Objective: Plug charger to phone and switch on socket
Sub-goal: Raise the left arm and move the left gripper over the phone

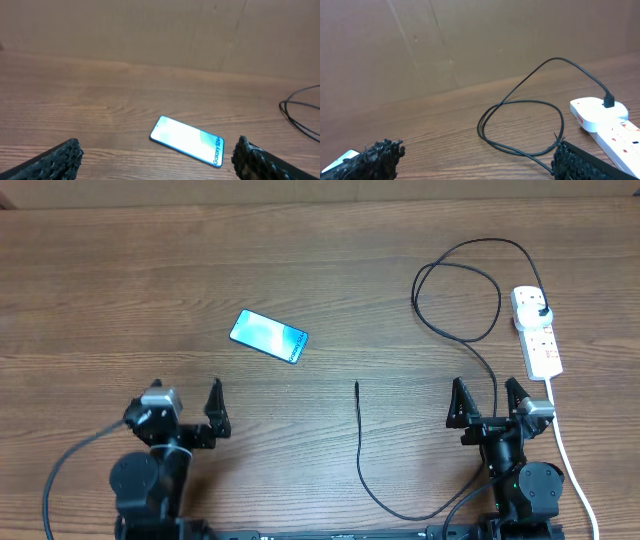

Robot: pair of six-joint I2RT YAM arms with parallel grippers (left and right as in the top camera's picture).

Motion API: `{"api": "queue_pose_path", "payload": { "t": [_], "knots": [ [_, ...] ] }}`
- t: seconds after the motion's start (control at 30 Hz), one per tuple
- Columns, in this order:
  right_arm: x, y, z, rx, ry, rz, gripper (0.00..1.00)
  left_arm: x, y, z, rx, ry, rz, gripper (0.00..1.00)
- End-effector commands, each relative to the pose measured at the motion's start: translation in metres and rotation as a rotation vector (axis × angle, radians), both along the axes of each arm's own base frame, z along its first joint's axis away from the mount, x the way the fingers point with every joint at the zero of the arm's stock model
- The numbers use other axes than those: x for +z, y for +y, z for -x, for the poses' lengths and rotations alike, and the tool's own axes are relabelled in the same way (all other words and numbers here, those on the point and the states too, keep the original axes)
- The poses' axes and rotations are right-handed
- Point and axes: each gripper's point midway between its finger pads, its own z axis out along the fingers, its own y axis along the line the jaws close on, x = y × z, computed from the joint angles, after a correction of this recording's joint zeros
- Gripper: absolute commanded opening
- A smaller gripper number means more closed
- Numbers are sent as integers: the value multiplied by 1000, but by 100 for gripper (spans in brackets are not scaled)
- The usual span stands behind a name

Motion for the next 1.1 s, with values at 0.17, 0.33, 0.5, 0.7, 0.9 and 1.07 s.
{"api": "queue_pose_path", "payload": {
  "t": [0.17, 0.33, 0.5, 0.7, 0.9, 1.07],
  "knots": [
    [-2, -1, 0, -7, -5, -5, 100, 38, -7, -28, -62, 115, 7, 100],
    [-2, -1, 0, -7, -5, -5, 100, 56, -6, -44, -61, 231, 20, 100],
    [-2, -1, 0, -7, -5, -5, 100, 76, -3, -59, -50, 318, 29, 100],
    [-2, -1, 0, -7, -5, -5, 100, 82, -2, -71, -56, 369, 17, 100],
    [-2, -1, 0, -7, -4, -5, 100, 73, -13, -64, -108, 416, 53, 100],
    [-2, -1, 0, -7, -5, -5, 100, 73, -18, -68, -122, 418, 106, 100]
  ]
}}
